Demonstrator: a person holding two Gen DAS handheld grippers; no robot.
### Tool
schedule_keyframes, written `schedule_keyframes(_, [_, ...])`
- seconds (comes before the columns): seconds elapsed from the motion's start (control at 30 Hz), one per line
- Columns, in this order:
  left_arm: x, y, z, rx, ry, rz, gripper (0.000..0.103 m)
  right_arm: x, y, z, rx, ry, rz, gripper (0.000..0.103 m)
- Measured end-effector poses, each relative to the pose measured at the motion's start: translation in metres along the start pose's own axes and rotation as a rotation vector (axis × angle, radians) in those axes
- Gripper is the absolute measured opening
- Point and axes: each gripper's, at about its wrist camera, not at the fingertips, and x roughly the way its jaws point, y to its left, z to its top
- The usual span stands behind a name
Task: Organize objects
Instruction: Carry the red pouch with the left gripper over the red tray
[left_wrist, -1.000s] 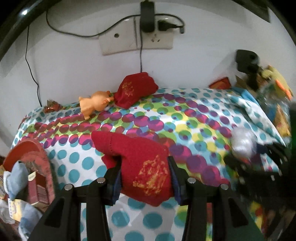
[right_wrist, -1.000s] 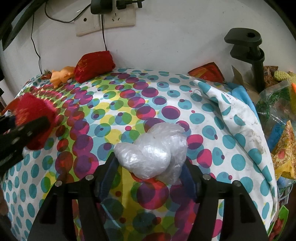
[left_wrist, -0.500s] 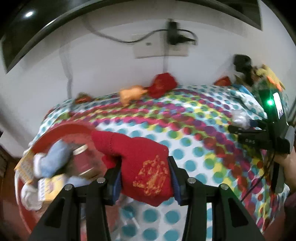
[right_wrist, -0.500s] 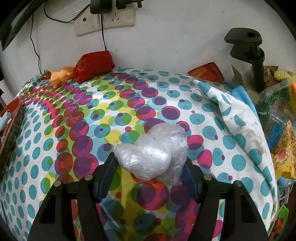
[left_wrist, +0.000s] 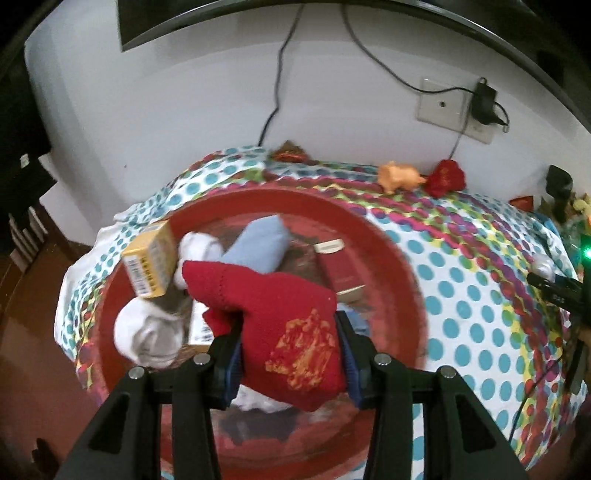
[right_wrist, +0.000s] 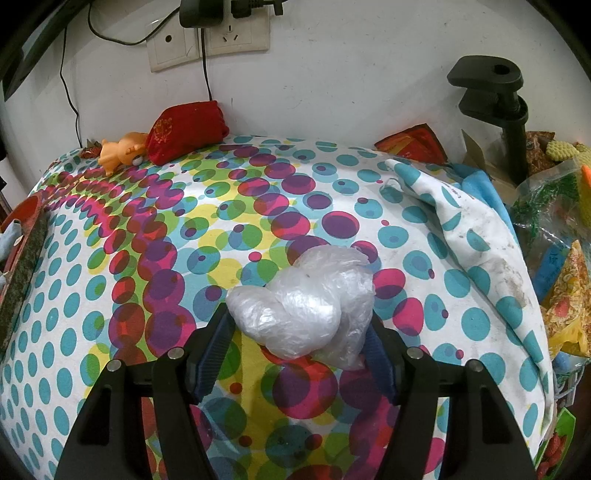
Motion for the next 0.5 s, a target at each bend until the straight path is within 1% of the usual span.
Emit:
schedule_keyframes(0.27, [0.005,0.042,0.004,-0.059,0.011,0.027,0.045,0.0,0.002,0.0,0.003,-0.001,-0.002,0.065])
schedule_keyframes(0.37, [0.01,0.049,0.007,-0.052,0.007,0.042,0.045,0.0,0.003,0.0,0.004,-0.001,-0.001,0.066])
schedule_keyframes(0.43, [0.014,0.052,0.01,-0.05,0.007,0.03,0.045,0.0,0.003,0.0,0.001,-0.001,-0.005,0.066])
schedule_keyframes(0.5, [0.016,0.055,0.015,-0.063,-0.012,0.034,0.045,0.001,0.001,0.0,0.004,0.0,-0.005,0.067])
